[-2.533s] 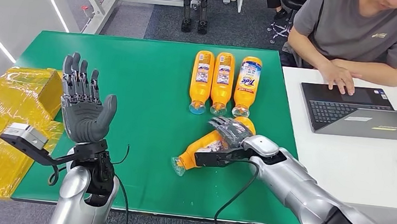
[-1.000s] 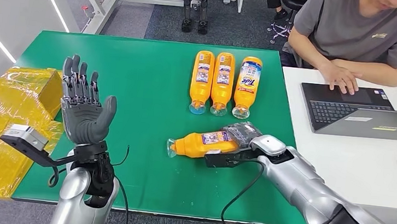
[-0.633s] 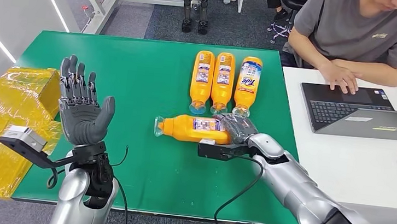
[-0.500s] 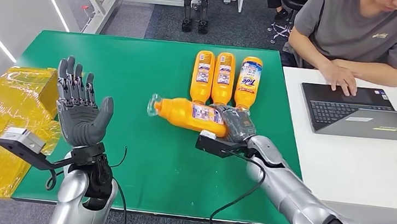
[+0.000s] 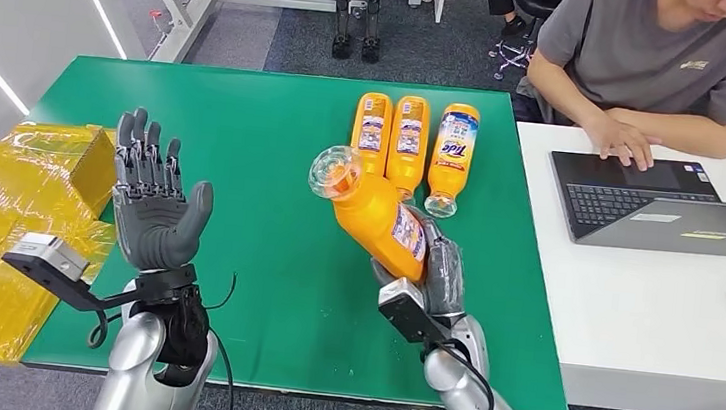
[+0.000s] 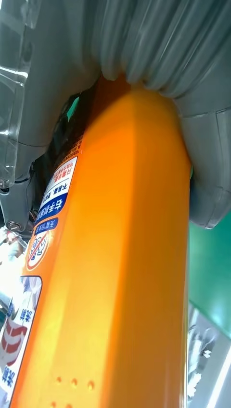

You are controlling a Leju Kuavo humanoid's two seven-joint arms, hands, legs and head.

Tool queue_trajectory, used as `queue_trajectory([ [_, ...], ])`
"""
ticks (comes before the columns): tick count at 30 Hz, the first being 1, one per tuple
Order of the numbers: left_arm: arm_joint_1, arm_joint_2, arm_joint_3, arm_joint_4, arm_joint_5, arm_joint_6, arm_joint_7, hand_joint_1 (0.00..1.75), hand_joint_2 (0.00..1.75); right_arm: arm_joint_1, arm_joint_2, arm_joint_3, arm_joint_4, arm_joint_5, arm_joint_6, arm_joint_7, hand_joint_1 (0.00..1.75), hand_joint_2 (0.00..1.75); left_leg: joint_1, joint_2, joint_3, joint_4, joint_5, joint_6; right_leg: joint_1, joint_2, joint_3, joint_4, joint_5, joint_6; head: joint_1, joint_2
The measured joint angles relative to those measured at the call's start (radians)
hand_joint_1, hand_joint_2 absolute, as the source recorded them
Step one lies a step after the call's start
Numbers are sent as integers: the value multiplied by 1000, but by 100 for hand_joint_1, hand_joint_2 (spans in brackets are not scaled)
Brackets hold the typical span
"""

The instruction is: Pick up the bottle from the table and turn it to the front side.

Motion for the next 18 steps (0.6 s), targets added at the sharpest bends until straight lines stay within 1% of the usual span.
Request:
queue_trajectory([
  [3,-9,-1,-14,34,20,-42,0,0,175,45,18,-28,-57,12,-20,-28,175,175,0,0,0,0,0,0,0,0,0,0,0,0,0,0],
  [7,-27,-3,-40,88,40,-88,0,0,175,80,32,-48,-116,14,-19,-34,175,175,0,0,0,0,0,0,0,0,0,0,0,0,0,0],
  [14,-37,-6,-62,135,47,-106,0,0,175,102,41,-64,-164,14,-15,-34,175,175,0,1,0,0,0,0,0,0,0,0,0,0,0,0],
  [18,-53,-7,-94,177,56,-160,0,0,175,106,45,-66,-177,34,-10,-28,175,175,0,1,0,0,0,0,0,0,0,0,0,0,0,0],
])
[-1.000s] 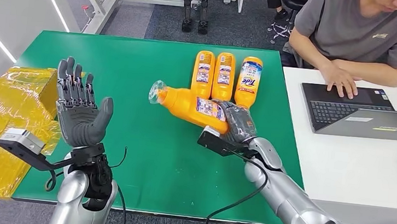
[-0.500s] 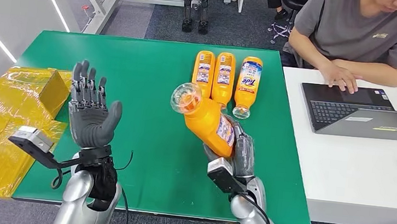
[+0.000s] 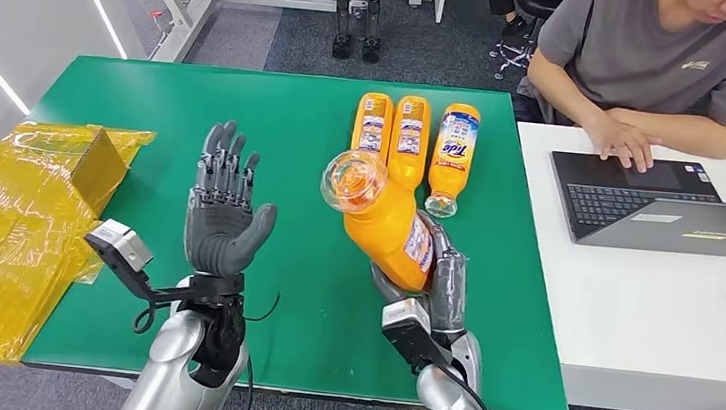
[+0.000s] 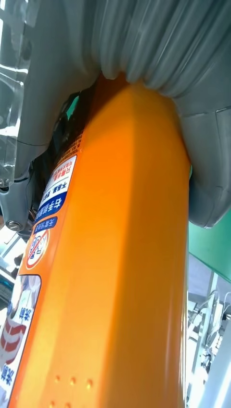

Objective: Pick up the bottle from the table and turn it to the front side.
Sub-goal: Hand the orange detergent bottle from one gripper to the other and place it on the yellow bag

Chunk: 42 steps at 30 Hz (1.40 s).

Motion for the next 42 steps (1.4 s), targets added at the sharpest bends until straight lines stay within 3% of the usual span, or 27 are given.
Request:
queue_trajectory([
  [7,-10,0,-79,47,-33,-96,0,0,175,34,5,1,-42,93,96,140,175,175,0,0,0,0,0,0,0,0,0,0,0,0,0,0],
  [14,-7,1,-97,51,-63,-102,0,0,175,78,22,0,-91,220,240,274,175,175,0,0,-1,0,0,0,0,0,0,0,0,0,0,0],
  [23,-1,3,-96,51,-67,-77,0,0,175,72,40,-7,-84,258,336,307,175,175,0,0,-1,0,0,0,0,0,0,0,0,0,0,0],
  [42,4,7,-75,54,-26,27,0,0,175,10,47,18,4,215,520,252,175,175,0,0,-1,0,0,0,0,0,0,0,0,0,0,0],
])
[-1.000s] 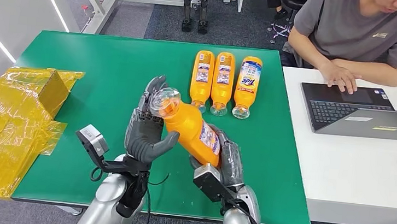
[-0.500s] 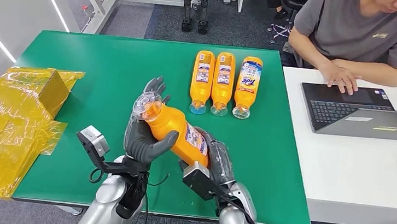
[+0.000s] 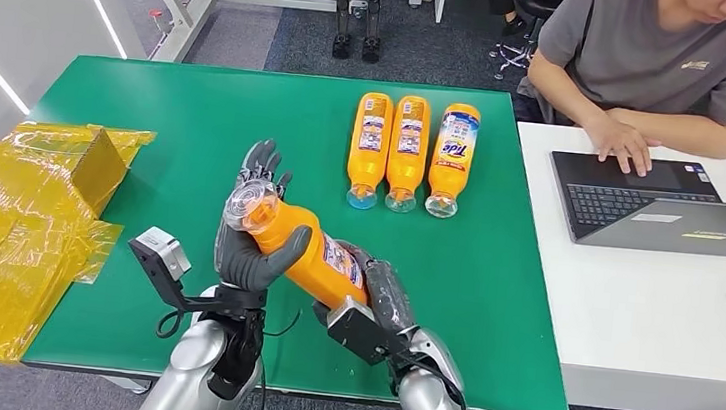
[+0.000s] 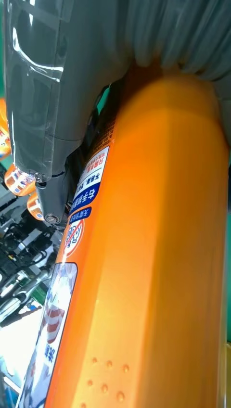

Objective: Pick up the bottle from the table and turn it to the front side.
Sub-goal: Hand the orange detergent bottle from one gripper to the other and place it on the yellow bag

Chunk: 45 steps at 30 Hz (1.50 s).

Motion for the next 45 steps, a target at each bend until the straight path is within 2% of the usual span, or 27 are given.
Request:
queue_trajectory([
  [2,6,1,4,-2,-3,13,0,0,175,-7,0,7,12,-2,12,2,175,175,0,0,0,0,0,0,0,0,0,0,0,0,0,0],
  [3,11,1,6,-5,-6,19,0,38,175,-9,0,10,17,-2,17,3,175,175,0,0,0,0,0,0,0,0,0,0,0,0,0,0],
  [6,23,1,11,-15,-14,29,0,169,175,-14,0,17,30,-3,23,5,175,175,0,0,0,0,0,0,0,0,0,0,0,0,0,0],
  [7,26,1,13,-19,-17,33,0,175,175,-16,1,19,34,-3,23,5,175,175,0,0,0,0,0,0,0,0,0,0,0,0,0,0],
  [22,41,4,15,-66,-44,44,0,175,175,-27,7,26,61,-6,12,6,175,175,0,0,0,0,0,0,0,0,0,0,0,0,0,0],
  [33,38,6,15,-79,-52,33,-3,175,175,-38,9,28,45,39,-94,8,175,175,0,0,0,0,0,0,0,0,0,0,0,0,0,0],
  [38,27,3,15,-80,-49,30,-3,175,175,-46,9,27,31,45,-106,16,171,175,0,0,0,0,0,0,0,0,0,0,0,0,0,0],
  [42,24,1,15,-80,-46,28,-5,175,175,-47,9,25,25,42,-122,10,2,175,0,0,0,0,0,0,0,0,0,0,0,0,0,0],
  [45,18,0,16,-80,-37,19,-7,175,175,-48,14,19,14,13,-144,-11,0,175,0,0,0,0,0,0,0,0,0,0,0,0,0,0],
])
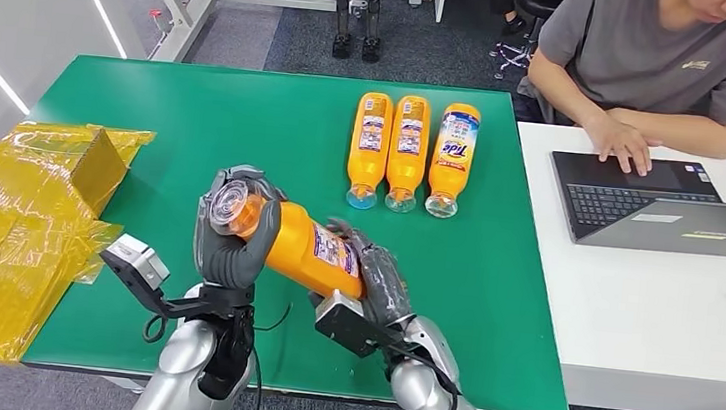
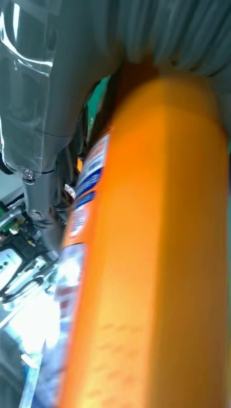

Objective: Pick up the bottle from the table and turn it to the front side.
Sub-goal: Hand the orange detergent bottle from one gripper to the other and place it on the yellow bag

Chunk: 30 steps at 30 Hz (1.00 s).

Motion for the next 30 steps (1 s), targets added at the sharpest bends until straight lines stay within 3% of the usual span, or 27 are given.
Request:
queue_trajectory([
  [5,-5,-4,8,0,26,-22,0,175,175,11,2,-4,-29,-51,-32,-38,0,175,0,0,0,0,0,0,0,0,0,0,0,0,0,0],
  [8,-6,-4,10,-5,7,9,0,175,175,30,2,-3,-47,-75,-55,-55,0,175,0,0,0,0,0,0,0,0,0,0,0,0,0,0],
  [14,-7,19,6,-37,-156,304,5,175,175,50,2,2,-92,-114,-104,-76,0,175,0,0,0,0,0,0,0,0,-1,0,0,0,0,0],
  [18,-33,74,-27,-38,-234,495,5,175,175,64,2,5,-118,-137,-108,-89,0,175,0,1,0,0,0,0,0,0,-1,0,0,0,0,0],
  [23,-45,125,-44,-36,-292,529,5,175,175,75,2,7,-140,-144,-108,-95,0,175,0,1,0,0,0,0,0,1,0,0,0,0,0,0],
  [30,-58,183,29,61,-837,535,57,175,175,97,2,12,-182,-159,-94,-108,0,175,0,1,0,0,0,0,0,1,-1,0,0,0,0,0],
])
